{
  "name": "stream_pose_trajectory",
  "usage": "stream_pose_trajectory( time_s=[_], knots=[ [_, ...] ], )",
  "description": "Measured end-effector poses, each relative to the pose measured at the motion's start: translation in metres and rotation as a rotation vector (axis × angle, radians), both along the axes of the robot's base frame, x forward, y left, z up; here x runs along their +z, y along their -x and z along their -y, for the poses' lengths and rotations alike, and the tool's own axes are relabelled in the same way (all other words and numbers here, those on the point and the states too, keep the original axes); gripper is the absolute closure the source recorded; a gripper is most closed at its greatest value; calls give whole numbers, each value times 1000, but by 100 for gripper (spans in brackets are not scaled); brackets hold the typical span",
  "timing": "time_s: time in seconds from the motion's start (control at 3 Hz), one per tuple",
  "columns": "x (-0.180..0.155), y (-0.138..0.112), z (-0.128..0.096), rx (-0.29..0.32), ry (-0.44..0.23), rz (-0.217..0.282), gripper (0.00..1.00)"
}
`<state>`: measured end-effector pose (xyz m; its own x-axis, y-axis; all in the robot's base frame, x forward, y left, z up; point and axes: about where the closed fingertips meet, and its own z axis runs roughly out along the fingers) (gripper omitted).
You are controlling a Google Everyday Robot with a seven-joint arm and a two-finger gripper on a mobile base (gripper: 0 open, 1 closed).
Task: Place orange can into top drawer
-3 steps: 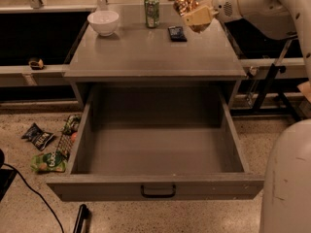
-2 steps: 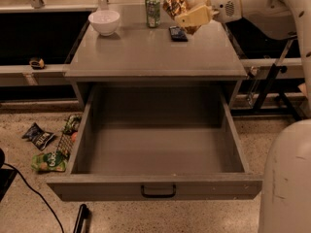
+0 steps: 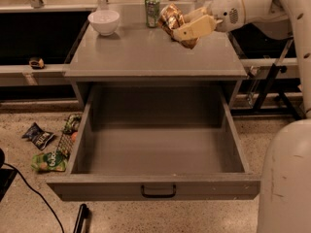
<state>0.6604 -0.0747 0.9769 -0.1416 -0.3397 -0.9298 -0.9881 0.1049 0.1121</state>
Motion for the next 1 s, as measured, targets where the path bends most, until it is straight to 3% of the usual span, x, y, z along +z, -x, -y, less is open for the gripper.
stream_pose_trajectory(
  time_s=[0.33,0.67,1.0],
  knots=[
    [0,0,0,0,0,0,100],
    [1,12,-17,31,81,46,100],
    [7,41,-38,59,189,127,100]
  ],
)
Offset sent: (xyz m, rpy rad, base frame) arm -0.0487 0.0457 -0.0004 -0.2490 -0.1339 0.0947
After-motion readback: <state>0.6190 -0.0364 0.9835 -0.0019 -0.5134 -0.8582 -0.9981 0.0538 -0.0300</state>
